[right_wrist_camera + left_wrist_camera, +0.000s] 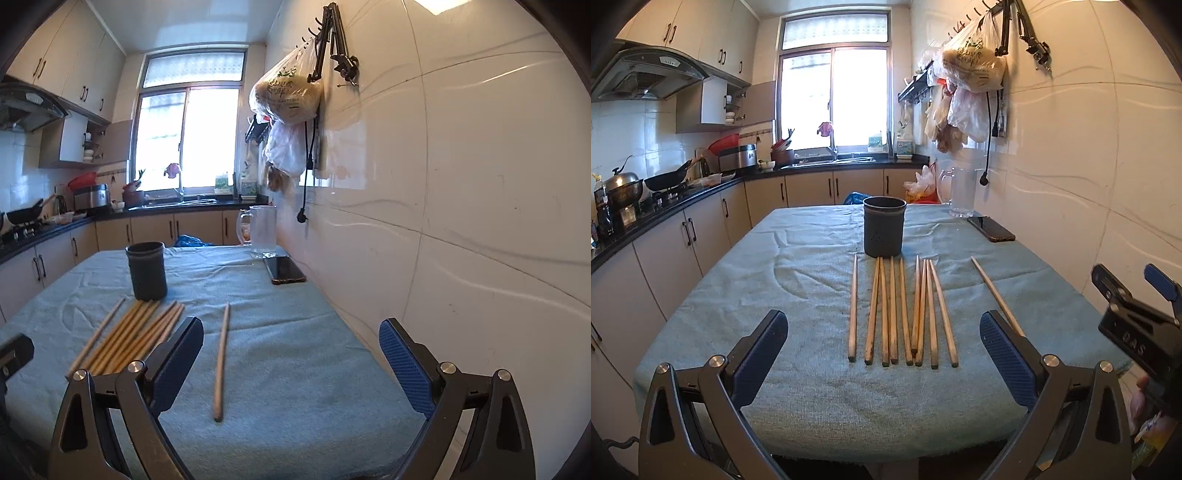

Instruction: Organize utensils

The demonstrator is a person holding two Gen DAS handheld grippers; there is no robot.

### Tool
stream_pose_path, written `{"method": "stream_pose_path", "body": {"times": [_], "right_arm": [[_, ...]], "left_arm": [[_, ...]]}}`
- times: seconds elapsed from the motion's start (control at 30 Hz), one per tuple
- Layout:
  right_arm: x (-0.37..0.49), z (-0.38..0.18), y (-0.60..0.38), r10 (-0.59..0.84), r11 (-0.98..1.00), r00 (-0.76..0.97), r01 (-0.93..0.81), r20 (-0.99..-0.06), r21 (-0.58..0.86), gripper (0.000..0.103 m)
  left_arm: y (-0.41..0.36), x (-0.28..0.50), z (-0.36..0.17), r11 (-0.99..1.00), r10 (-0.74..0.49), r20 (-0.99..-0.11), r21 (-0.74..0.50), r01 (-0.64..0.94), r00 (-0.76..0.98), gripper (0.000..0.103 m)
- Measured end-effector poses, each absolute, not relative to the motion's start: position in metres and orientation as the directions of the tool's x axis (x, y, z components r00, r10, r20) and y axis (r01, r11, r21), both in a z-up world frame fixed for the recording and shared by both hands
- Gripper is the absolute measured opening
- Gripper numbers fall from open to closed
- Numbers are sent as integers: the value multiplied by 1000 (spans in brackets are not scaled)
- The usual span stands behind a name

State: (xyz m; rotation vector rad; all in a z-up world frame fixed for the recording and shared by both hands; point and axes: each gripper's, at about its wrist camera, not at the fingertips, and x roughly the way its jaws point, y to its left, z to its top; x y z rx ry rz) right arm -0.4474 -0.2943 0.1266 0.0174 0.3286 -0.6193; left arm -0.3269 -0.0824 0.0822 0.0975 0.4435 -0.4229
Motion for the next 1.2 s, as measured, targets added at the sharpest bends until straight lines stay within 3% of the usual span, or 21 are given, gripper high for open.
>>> {"method": "stream_pose_path", "body": {"times": [0.23, 0.6, 1.2], "right_arm": [[-443, 120, -278, -555, 831, 776, 535, -298, -155, 98], [-431, 110, -274, -548, 836, 752, 510, -366, -204, 98], [-429, 111, -267, -465, 883, 785, 448, -411, -142, 98]], "left_arm": [[-80, -325, 85, 933, -317, -422, 22, 359, 850, 103], [-73, -323, 88, 954, -257, -393, 45, 298, 883, 103], [-68, -329, 92, 961, -234, -358, 55, 270, 904, 103]]}}
